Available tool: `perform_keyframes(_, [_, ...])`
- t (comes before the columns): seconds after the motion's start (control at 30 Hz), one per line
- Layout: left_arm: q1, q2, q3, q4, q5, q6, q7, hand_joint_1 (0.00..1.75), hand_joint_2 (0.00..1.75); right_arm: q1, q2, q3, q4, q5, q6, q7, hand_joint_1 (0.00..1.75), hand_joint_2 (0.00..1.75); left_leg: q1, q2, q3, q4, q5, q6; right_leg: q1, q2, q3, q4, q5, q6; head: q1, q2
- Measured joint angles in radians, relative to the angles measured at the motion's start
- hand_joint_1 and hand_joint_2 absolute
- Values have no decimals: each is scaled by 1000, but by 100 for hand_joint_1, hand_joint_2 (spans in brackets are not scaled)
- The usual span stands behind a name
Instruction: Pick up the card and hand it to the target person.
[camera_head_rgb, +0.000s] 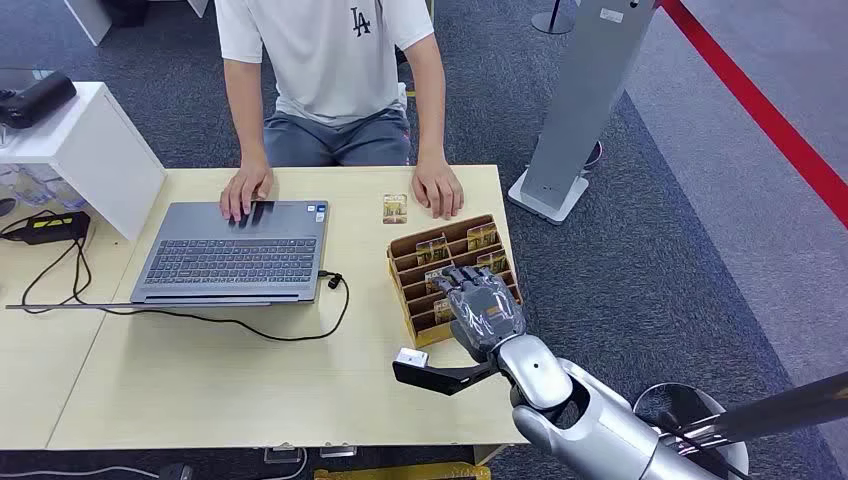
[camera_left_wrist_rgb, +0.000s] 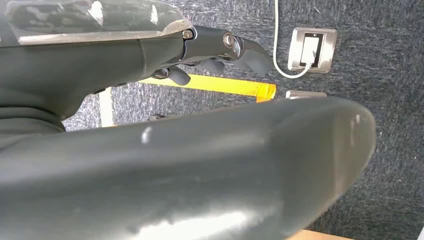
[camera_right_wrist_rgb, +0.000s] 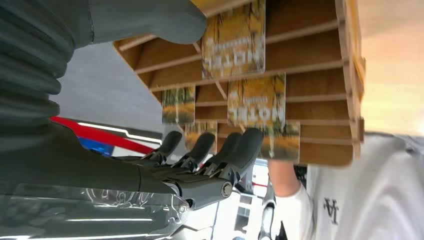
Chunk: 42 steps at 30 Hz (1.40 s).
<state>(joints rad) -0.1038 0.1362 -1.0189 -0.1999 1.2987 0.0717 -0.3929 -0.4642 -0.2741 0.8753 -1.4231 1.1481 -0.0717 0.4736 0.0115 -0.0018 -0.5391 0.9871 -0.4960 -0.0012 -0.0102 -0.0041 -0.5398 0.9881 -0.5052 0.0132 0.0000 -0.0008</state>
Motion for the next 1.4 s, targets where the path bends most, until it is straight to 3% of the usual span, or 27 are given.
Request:
perform_keyframes(0.6, [0, 0, 0, 0, -2, 1, 0, 0, 0, -18, 16, 31, 107, -49, -28, -1, 65, 175, 0, 0, 0, 0, 0, 0, 0, 0, 0, 0, 0, 0, 1, 0])
perform_keyframes(0.87, [0, 0, 0, 0, -2, 2, 3, 0, 0, -34, 18, 44, 126, -57, -44, 5, 108, 175, 0, 0, 0, 0, 0, 0, 0, 0, 0, 0, 0, 0, 0, 0])
perform_keyframes(1.03, [0, 0, 0, 0, -2, 2, 3, 0, 0, -43, 20, 45, 128, -55, -48, 10, 114, 175, 0, 0, 0, 0, 0, 0, 0, 0, 0, 0, 0, 0, 0, 0])
perform_keyframes(1.17, [0, 0, 0, 0, -2, 2, 3, 0, 0, -44, 21, 46, 127, -48, -52, 14, 130, 175, 0, 0, 0, 0, 0, 0, 0, 0, 0, 0, 0, 0, 1, 0])
perform_keyframes(1.4, [1, 0, 0, 0, -2, 2, 3, 0, 0, -43, 22, 48, 109, -42, -53, 19, 132, 175, 0, 0, 1, 0, 0, 0, 0, 0, 0, 0, 0, 0, 0, 0])
